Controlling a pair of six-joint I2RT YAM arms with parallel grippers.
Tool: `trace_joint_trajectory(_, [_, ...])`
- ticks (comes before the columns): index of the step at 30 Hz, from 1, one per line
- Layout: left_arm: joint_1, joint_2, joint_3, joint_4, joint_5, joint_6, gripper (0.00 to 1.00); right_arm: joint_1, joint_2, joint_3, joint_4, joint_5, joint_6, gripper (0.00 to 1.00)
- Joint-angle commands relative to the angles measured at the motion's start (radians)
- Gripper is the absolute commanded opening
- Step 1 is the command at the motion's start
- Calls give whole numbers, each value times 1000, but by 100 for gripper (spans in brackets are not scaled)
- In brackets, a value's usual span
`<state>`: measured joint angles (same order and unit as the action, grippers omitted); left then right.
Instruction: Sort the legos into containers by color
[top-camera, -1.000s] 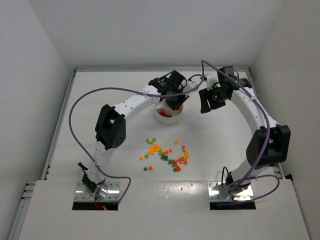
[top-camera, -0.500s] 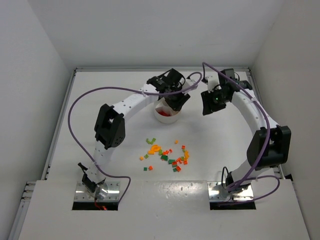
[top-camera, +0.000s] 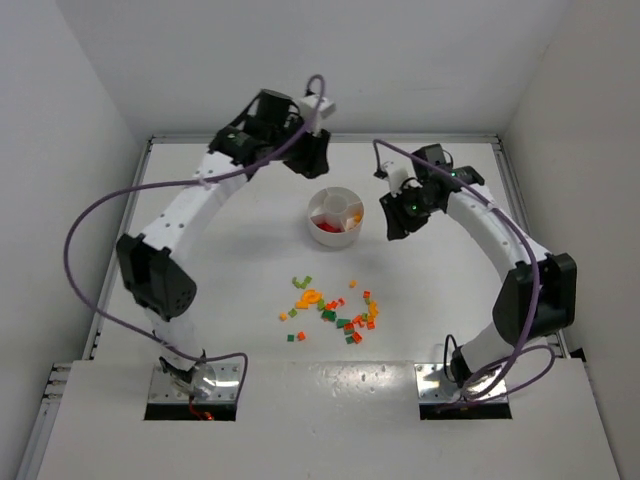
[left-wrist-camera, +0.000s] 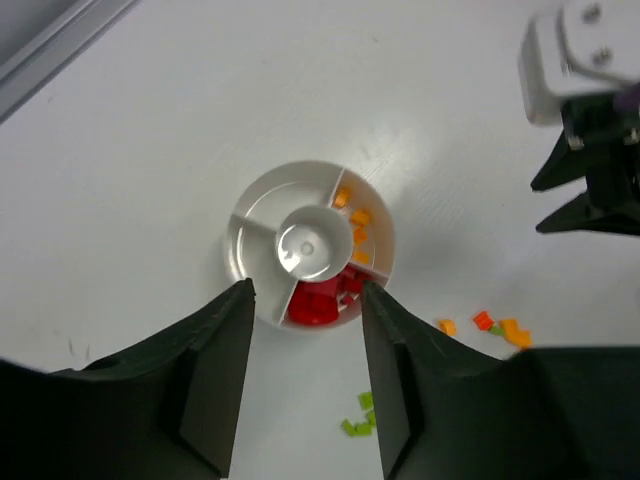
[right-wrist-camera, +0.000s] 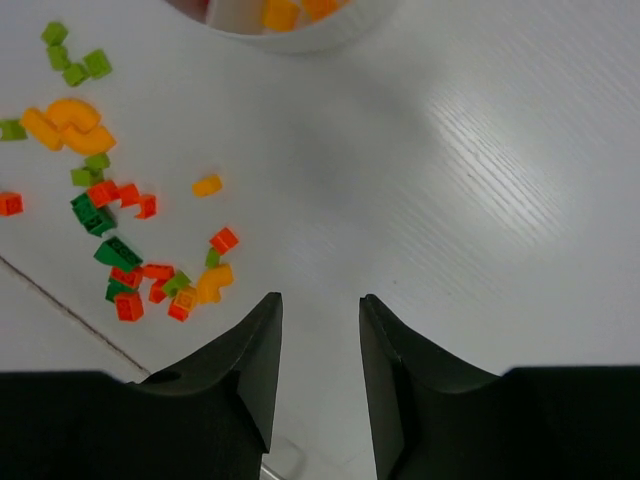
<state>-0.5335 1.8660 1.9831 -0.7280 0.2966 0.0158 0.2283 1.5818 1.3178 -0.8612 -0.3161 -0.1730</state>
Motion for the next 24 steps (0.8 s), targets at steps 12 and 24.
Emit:
trace_joint_trajectory(12, [342,-281,-415,-45,60,-95,100,359,138,-154,166,98,-117,51])
trace_joint_trajectory(24, [382,-395,-584,-22,70,-37,100,414,291,-88,220,163,-51,58])
